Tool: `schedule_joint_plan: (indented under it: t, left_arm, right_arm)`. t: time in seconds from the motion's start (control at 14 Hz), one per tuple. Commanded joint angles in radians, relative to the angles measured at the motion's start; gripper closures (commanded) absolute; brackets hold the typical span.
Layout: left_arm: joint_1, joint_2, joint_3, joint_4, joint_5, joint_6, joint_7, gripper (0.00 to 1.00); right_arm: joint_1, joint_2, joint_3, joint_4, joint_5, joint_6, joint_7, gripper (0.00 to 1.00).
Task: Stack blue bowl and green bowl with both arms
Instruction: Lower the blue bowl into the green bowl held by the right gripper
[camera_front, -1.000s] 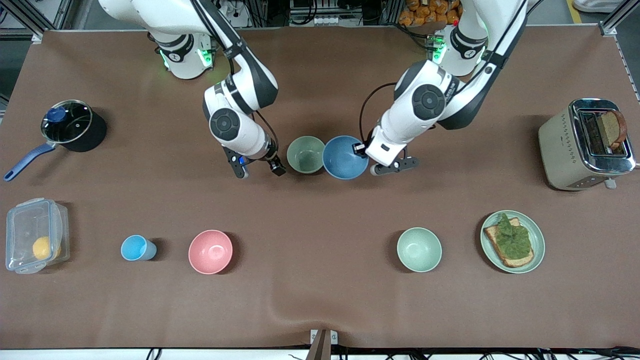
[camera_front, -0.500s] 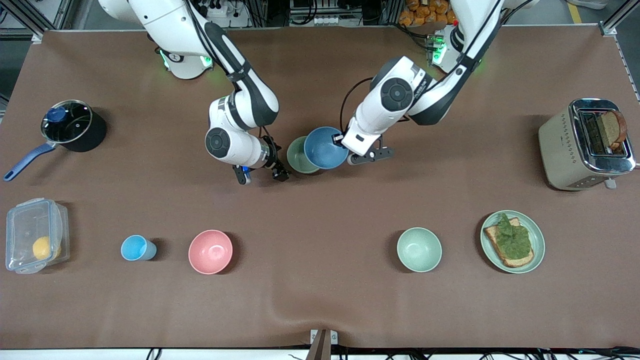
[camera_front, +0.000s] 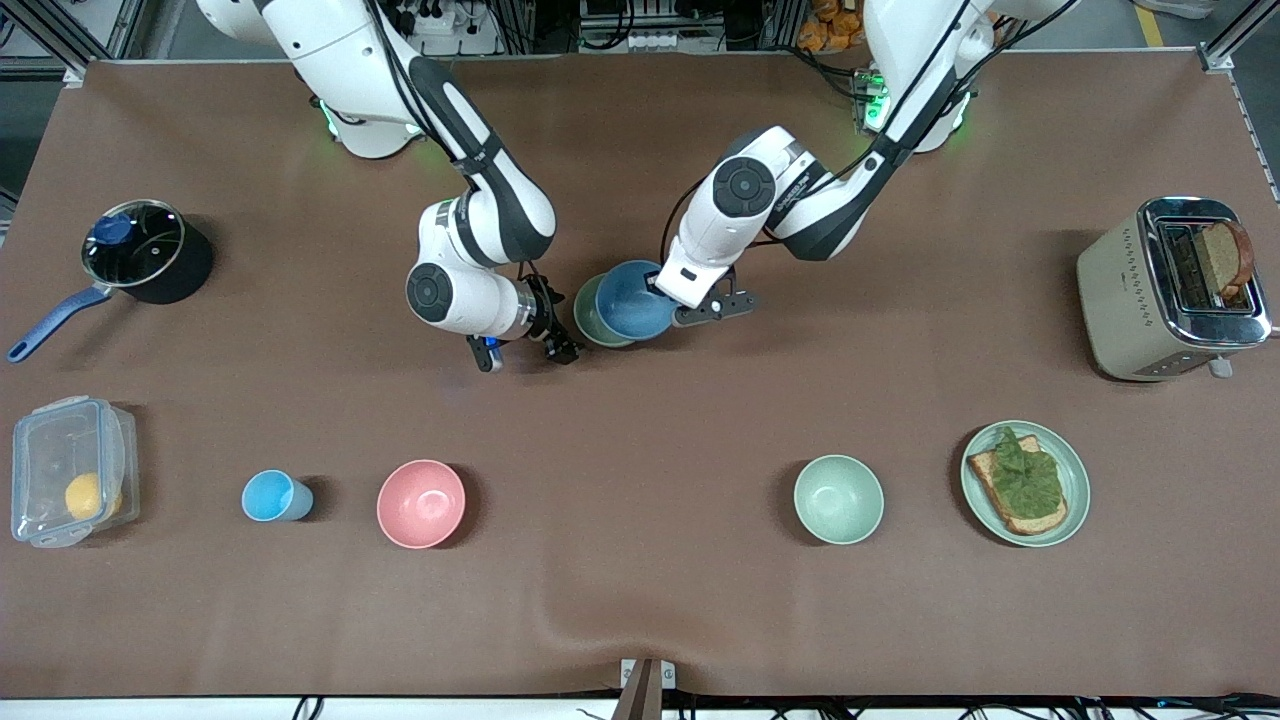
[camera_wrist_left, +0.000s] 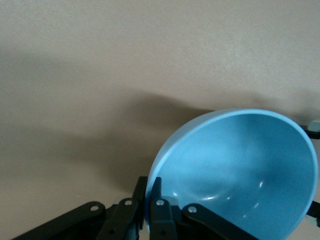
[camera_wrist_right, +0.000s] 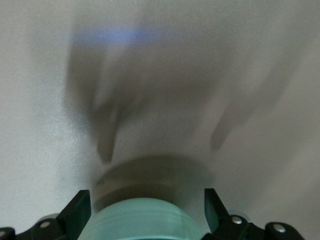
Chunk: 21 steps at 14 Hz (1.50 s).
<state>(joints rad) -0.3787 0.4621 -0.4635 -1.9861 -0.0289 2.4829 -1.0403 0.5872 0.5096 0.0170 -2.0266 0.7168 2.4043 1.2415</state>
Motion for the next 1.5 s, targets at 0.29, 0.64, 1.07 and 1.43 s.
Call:
schedule_joint_plan:
  t: [0.29, 0.64, 1.07, 1.43]
  left_arm:
    - [-0.074, 0.076, 0.012, 0.098, 0.035, 0.002, -0.083, 1.00]
    - [-0.077, 0.092, 0.014, 0.098, 0.037, 0.002, -0.083, 1.00]
    - [-0.077, 0.116, 0.016, 0.104, 0.052, 0.002, -0.083, 0.92]
    - [-0.074, 0.122, 0.017, 0.125, 0.081, -0.004, -0.098, 0.00]
  right_arm:
    - [-0.015, 0.014, 0.012, -0.009, 0.136, 0.009, -0.131, 0.00]
    - [-0.007, 0.017, 0.012, -0.010, 0.136, 0.021, -0.132, 0.00]
    - [-0.004, 0.017, 0.012, -0.010, 0.135, 0.027, -0.132, 0.00]
    - [-0.004, 0.017, 0.012, -0.010, 0.135, 0.027, -0.132, 0.00]
